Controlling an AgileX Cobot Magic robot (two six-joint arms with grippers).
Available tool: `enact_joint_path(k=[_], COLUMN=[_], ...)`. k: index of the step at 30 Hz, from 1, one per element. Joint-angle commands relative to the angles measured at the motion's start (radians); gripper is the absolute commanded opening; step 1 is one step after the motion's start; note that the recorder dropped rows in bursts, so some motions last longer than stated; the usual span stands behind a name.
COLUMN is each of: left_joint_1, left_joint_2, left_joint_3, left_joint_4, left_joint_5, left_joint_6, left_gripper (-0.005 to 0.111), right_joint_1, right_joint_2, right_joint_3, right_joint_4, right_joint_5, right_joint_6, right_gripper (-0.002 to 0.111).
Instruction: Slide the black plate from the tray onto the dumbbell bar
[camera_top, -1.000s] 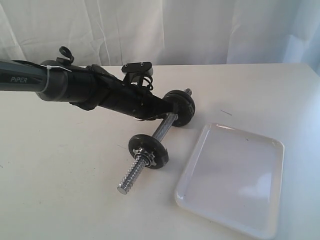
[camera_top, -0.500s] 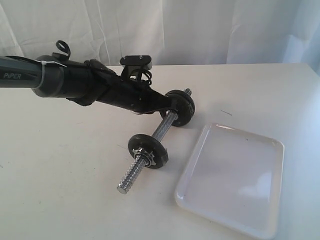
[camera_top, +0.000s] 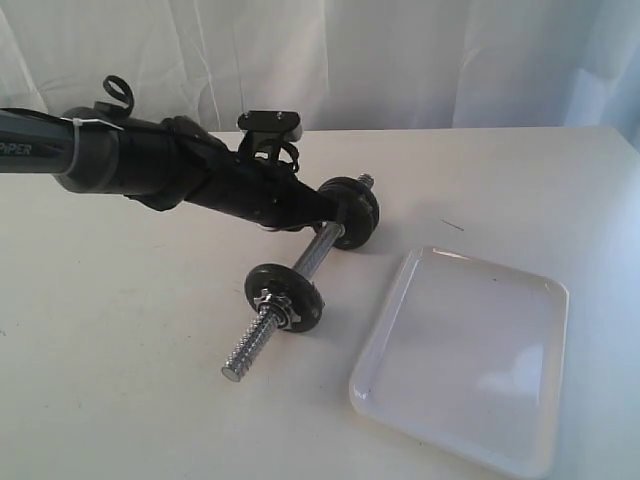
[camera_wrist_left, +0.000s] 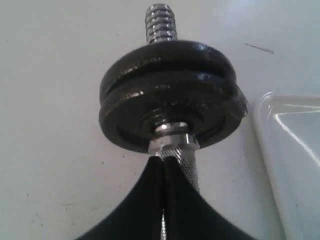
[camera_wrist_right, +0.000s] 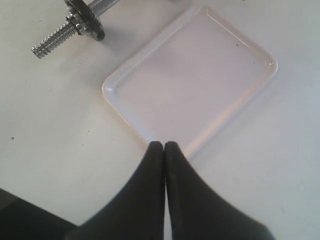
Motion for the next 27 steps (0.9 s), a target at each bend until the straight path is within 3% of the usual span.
enact_joint_path(k=[1, 27], left_joint_1=[0.003, 0.001], left_joint_2=[0.04, 0.048], left_joint_3=[0.008, 0.008], left_joint_4=[-0.008, -0.008], left_joint_5=[0.068, 0.131], left_joint_6=[-0.02, -0.028], left_gripper=[0.0, 0.0], right_joint_1=[-0.002, -0.002], right_joint_2=[-0.005, -0.005], right_joint_3=[0.002, 0.002], right_joint_4=[-0.004, -0.007], right_joint_5=[-0.002, -0.002], right_joint_6=[-0.005, -0.024], right_gripper=[0.0, 0.0])
